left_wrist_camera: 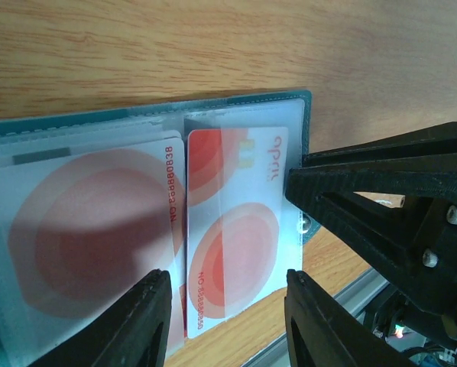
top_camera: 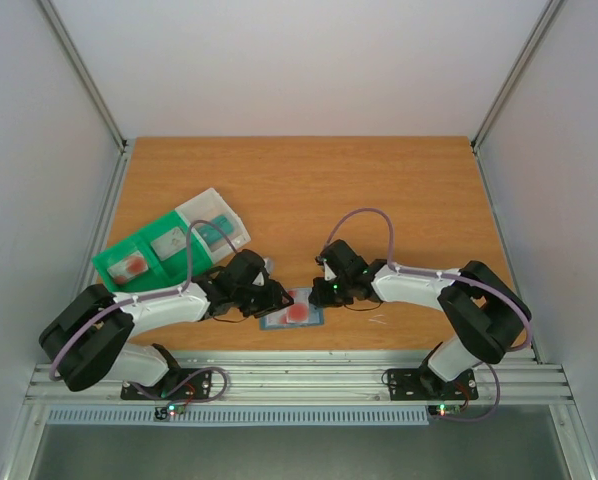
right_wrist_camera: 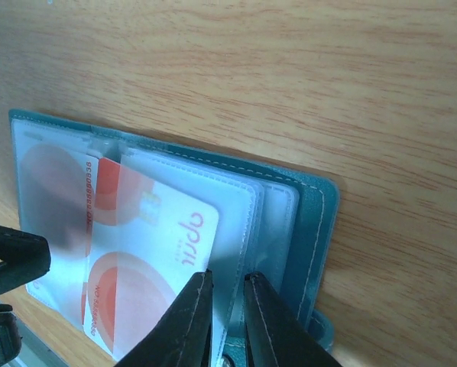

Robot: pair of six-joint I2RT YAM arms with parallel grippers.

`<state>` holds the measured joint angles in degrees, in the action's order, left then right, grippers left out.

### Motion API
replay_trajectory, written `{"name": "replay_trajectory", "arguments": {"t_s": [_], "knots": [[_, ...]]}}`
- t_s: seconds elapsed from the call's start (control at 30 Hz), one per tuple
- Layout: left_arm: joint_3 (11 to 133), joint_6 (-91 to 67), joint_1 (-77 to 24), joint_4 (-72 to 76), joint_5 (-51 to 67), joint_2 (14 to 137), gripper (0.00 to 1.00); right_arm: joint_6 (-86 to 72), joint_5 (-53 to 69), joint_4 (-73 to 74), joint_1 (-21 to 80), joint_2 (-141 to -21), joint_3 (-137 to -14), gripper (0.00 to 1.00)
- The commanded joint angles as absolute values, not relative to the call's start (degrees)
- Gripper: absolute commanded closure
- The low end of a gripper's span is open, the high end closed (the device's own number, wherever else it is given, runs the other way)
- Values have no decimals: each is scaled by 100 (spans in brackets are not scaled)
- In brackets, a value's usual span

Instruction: Take the credit cards out of the card holder

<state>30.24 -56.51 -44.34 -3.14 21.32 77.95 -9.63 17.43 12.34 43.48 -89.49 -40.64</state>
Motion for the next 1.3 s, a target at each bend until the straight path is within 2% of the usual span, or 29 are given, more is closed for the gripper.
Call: {"name": "replay_trajectory", "arguments": {"t_s": [0.0, 0.2, 0.57, 0.87, 1.27], "knots": [[3054, -5549, -4438, -147, 1969, 7862, 59, -1126, 1616, 1169, 4350, -9061, -3770, 85], [3101, -5569, -4438, -62, 1980, 8171, 59, -1143, 1593, 1090, 4344, -9034, -3672, 86], [3050, -5823, -4438, 602, 2201, 8333, 73, -1160, 1613, 922, 4347, -9026, -3536, 86], [2999, -5893, -4438, 746, 2222, 8301, 99, -1187, 1593, 866, 4343, -9001, -3480, 87], [2914, -5819, -4439, 478, 2026, 7969, 100, -1195, 1510, 896, 4343, -8965, -3478, 87]]}}
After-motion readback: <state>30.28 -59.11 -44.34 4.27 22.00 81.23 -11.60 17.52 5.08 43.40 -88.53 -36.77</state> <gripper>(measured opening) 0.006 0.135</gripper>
